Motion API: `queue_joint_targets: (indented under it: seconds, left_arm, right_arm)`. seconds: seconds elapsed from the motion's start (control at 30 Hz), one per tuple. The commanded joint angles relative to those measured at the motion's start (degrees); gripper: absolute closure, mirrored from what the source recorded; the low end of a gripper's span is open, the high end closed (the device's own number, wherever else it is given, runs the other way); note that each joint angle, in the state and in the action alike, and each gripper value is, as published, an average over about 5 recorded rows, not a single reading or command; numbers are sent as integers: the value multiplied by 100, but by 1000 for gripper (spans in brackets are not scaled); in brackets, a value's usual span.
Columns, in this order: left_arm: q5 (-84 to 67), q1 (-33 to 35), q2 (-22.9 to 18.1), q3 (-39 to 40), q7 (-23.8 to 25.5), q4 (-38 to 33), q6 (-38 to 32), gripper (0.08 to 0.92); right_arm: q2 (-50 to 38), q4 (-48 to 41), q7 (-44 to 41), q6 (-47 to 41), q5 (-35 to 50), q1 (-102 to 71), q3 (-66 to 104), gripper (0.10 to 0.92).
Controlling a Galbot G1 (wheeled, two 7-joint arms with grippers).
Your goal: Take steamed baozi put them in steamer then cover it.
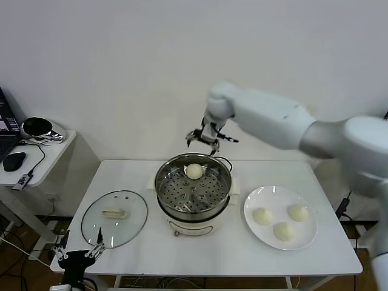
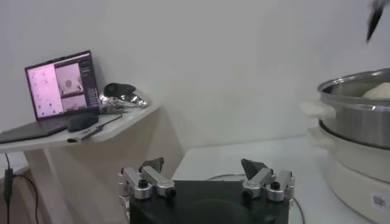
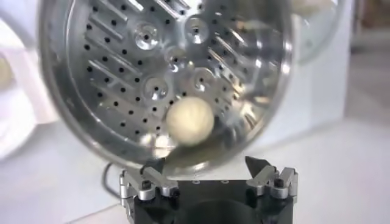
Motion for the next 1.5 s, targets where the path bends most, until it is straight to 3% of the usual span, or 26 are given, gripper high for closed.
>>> queue_joint_targets:
  seconds: [0.03,0.23,0.57,1.0,1.5]
  left_arm:
    - [68,-106,43,111,2,41,98,177]
    - [112,-175,61,164,-3,110,104,177]
    - [181,-204,17,181,-12,109,125,177]
    - [226,-126,-78,42,-42,110,113,177]
    - [254,-62,-135,-9,-48,130,100,177]
  right_arm:
    - [-2033,2184,-143,-3206,1857,1209,-952,203]
    - [-3135,2700,-21,-3583,2015,740,-1183,203]
    - [-3730,2606,157,-3205,1169,-689,-693,203]
    - [-3045,1609,587,-3117,418,-2878,794,203]
    - [-2473,1007,545,-3146,123,-3616,1331,203]
